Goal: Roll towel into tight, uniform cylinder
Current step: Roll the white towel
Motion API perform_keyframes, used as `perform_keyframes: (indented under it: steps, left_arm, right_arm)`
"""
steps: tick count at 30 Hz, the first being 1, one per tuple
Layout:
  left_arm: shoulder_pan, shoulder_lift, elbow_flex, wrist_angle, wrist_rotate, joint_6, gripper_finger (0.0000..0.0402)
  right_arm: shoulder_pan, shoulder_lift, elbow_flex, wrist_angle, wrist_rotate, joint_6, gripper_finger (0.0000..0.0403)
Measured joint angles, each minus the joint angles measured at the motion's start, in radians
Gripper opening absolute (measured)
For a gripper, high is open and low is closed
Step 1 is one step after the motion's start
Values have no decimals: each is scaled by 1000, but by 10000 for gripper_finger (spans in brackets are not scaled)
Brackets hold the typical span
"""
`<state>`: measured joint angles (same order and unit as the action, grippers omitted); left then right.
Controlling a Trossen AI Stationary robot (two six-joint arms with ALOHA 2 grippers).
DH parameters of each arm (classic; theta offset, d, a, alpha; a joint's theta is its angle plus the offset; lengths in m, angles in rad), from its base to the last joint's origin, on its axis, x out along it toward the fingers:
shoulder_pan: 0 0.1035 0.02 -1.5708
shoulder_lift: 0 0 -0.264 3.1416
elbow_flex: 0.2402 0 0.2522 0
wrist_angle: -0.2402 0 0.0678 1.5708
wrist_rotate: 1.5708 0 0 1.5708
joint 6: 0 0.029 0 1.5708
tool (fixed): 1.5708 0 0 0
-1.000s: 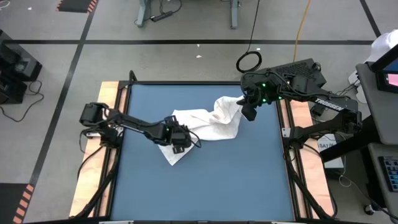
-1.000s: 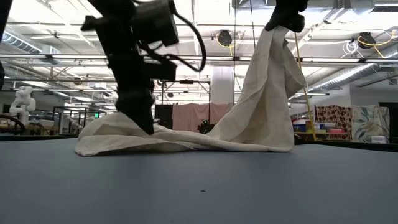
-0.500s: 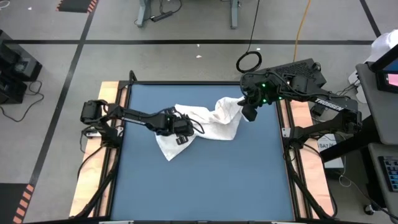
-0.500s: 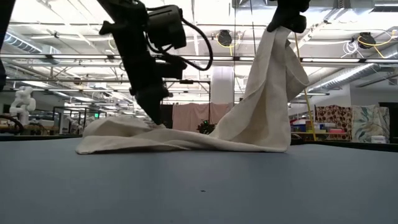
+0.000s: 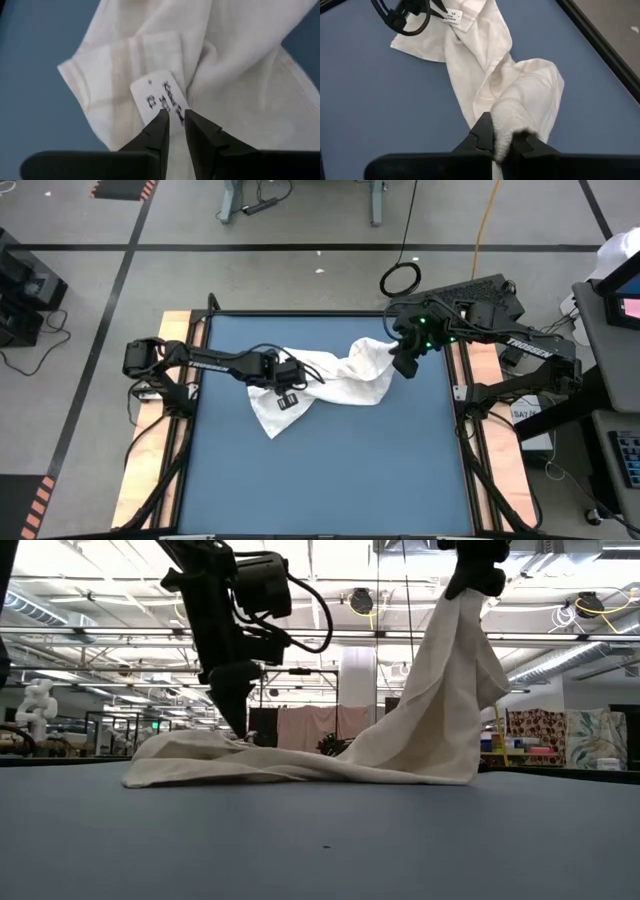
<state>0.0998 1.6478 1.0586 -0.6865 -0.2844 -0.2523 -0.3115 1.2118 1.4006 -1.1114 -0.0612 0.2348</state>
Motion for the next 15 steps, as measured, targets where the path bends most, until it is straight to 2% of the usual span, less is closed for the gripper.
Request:
perform_keyframes:
  steps: [4,7,12,15]
  left_arm:
    - [6,0,-2,15,3,8,68]
    - [6,0,-2,35,71,46,68]
    - [-21,0,-2,13,126,12,69]
    - [-56,-9,-2,-63,108,0,85]
  right_arm:
    - [0,0,0,0,-17,0,0]
    - [0,0,0,0,-17,-1,0]
    - [0,0,0,0,-18,-3,0]
    - [0,0,0,-2,-21,-3,0]
